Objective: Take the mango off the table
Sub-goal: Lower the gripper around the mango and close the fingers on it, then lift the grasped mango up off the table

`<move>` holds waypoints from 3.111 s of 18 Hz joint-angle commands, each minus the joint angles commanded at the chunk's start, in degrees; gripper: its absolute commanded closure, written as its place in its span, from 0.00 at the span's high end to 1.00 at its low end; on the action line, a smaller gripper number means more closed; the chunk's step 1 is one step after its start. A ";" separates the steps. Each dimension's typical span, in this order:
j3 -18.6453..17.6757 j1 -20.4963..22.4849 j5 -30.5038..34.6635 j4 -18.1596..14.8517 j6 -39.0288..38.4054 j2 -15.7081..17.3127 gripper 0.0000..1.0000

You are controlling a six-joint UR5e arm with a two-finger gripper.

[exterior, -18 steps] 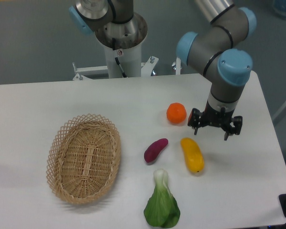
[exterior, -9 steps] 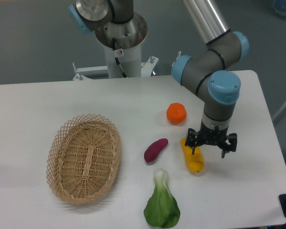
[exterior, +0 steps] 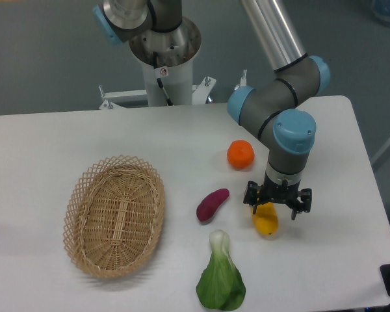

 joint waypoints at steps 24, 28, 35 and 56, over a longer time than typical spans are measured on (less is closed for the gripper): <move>-1.32 -0.62 0.09 2.20 0.44 0.87 0.51; -0.09 -0.27 -0.44 1.85 0.00 3.59 0.51; 4.66 -3.16 -0.17 0.18 -1.31 9.30 0.45; 13.27 -1.93 0.62 -28.03 12.66 17.66 0.46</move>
